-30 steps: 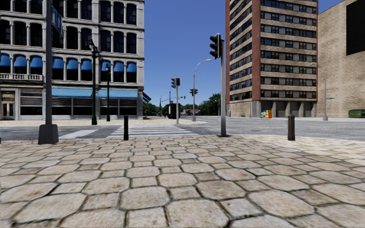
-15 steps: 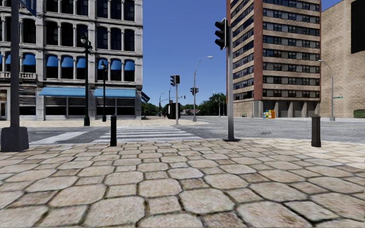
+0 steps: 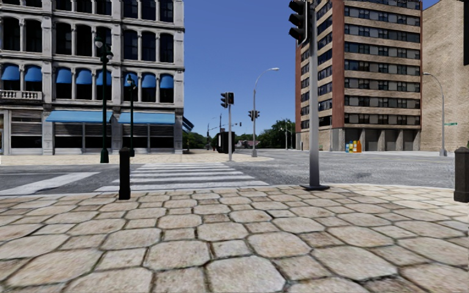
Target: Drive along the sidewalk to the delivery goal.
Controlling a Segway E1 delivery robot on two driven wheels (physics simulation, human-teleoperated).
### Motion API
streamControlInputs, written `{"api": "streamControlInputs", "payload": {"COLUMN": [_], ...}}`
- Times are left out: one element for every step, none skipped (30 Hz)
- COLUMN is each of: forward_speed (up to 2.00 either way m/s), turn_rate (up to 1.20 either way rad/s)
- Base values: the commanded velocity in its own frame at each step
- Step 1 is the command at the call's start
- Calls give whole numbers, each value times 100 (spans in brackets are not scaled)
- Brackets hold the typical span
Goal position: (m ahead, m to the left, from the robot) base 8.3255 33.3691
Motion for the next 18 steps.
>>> {"api": "streamControlInputs", "payload": {"forward_speed": [200,200,200,200,200,200,200,200,200,200,200,200,200,200,200,200,200,200], "turn_rate": [26,27,27,32,37,37,38,38,38,38,38,38,38,38,38,38,38,37]}}
